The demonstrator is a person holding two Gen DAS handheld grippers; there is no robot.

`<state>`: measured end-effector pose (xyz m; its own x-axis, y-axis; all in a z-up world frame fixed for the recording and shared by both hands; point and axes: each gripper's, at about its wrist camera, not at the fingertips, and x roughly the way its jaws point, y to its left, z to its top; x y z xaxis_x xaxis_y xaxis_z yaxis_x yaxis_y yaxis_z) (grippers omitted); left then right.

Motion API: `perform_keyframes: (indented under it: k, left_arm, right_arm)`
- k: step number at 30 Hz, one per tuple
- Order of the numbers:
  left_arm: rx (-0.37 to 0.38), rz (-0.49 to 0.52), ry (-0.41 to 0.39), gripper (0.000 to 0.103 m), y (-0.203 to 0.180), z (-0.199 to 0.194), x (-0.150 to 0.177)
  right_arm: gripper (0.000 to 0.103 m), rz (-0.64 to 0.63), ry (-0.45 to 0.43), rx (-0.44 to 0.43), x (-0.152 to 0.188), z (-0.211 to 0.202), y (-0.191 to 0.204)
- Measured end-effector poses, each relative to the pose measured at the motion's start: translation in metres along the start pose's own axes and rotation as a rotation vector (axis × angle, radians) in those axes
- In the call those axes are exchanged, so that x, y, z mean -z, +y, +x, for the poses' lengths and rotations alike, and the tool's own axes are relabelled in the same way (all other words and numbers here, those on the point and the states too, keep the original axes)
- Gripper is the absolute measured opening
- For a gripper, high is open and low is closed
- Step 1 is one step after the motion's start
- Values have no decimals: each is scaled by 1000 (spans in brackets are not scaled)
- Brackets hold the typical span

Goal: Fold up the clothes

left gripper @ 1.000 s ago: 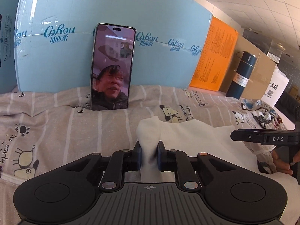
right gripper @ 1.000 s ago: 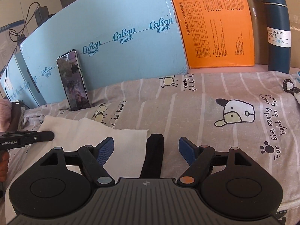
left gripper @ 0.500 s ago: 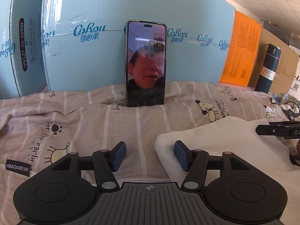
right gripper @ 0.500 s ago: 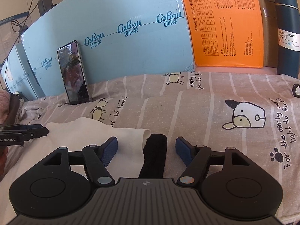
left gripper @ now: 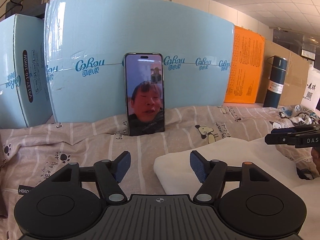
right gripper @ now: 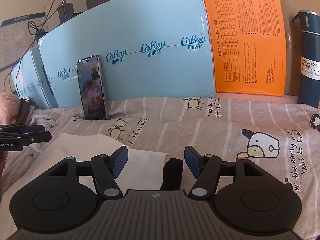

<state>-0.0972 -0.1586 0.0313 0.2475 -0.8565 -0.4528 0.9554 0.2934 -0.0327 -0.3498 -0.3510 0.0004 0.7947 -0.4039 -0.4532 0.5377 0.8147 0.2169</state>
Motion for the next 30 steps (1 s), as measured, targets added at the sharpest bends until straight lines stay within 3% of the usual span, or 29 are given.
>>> perform_keyframes:
  k: [5,11,18,24,27,30]
  left_arm:
    - [123,74,-40,74,-36,-22,3]
    - [280,184,-25,75,-87,-43,17]
    - [376,324,-11,75,-140,-63,39]
    - [480,422,-13,75,-173,-68,50]
    - [465,456,1,75,-187,-61,57]
    - [425,394,-6,68,-182,-61,54]
  right_arm:
    - [60,3,28,-79,-1,2,1]
    - [60,-1,64,-71,3,13,1]
    - [61,54,93,-99,6,17,-7]
    - [69,79,41,-133,0,-11,-9]
    - [73,53,24,-115,-5,-15,-7]
    - [73,44,48,-111,-8,-4,-7]
